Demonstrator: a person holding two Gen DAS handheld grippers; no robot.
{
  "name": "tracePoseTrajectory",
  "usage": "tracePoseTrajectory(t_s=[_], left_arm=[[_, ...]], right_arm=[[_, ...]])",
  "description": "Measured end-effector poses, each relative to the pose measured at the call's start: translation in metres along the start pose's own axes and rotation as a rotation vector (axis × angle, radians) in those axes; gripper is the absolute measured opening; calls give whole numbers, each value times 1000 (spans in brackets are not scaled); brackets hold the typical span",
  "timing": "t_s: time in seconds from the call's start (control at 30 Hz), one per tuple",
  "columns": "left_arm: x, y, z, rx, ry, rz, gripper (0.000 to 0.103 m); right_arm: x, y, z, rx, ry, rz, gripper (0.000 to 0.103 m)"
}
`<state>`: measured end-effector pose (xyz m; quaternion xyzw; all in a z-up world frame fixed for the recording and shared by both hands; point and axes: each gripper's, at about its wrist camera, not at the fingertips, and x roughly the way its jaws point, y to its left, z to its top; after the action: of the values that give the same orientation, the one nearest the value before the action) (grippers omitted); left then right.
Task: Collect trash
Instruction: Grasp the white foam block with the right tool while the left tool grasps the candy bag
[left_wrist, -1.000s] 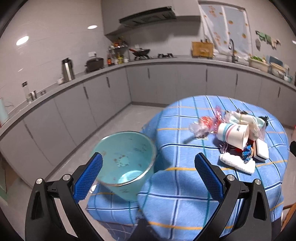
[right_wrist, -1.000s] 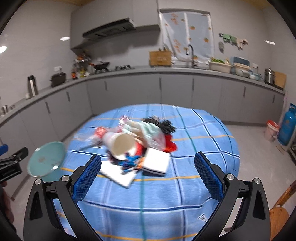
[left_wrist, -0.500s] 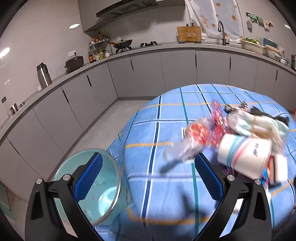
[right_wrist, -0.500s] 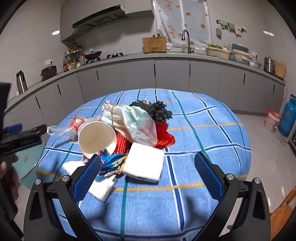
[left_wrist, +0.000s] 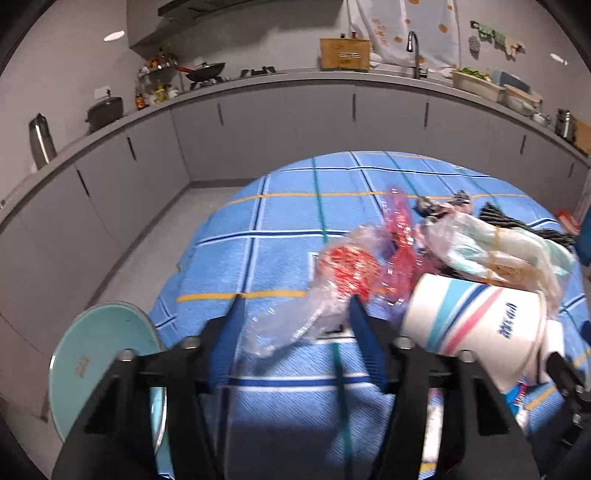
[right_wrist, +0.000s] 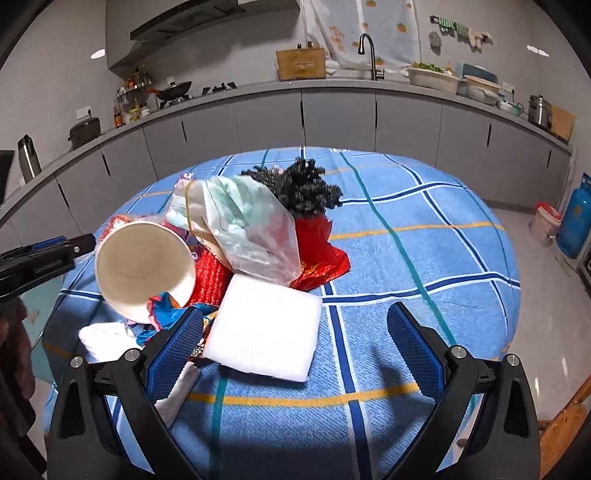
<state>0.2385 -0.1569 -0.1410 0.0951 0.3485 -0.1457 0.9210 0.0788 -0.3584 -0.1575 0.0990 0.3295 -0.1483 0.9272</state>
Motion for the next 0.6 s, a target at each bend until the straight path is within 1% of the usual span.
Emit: tracePoseTrajectory(t_s=[0.03,0.07,0.1,0.17,0.2,0.23,0.27,0.37,0.6], left_arm=[[0,-1,-1,1,-2,-10,39],[-1,-3,-3,5,-2,-25,26],[-2,-5,-4,11,2,-36,22],[-4,-9,-6,17,4,-52,11],[-6,-10,-7,17,0,-61,11],[-9,-11,-8,20,-7,-65,10],[-12,-13,-9,24,-16,-69,9],[-22,-14,-10,23,-31,-77,8],[-56,-14,-12,27,-80,-84,7]], right_arm=[[2,0,0,1,7,10,97],[3,1,-1,1,11,22,94],[6,3,-2,1,27,40,91],[9,6,-4,-1,57,76,74],[10,6,-5,-2,71,86,71],[11,7,-7,-3,83,89,64],[11,6,-8,-1,93,97,62],[3,6,-8,-5,75,105,60],[-22,3,-8,-1,29,116,59]])
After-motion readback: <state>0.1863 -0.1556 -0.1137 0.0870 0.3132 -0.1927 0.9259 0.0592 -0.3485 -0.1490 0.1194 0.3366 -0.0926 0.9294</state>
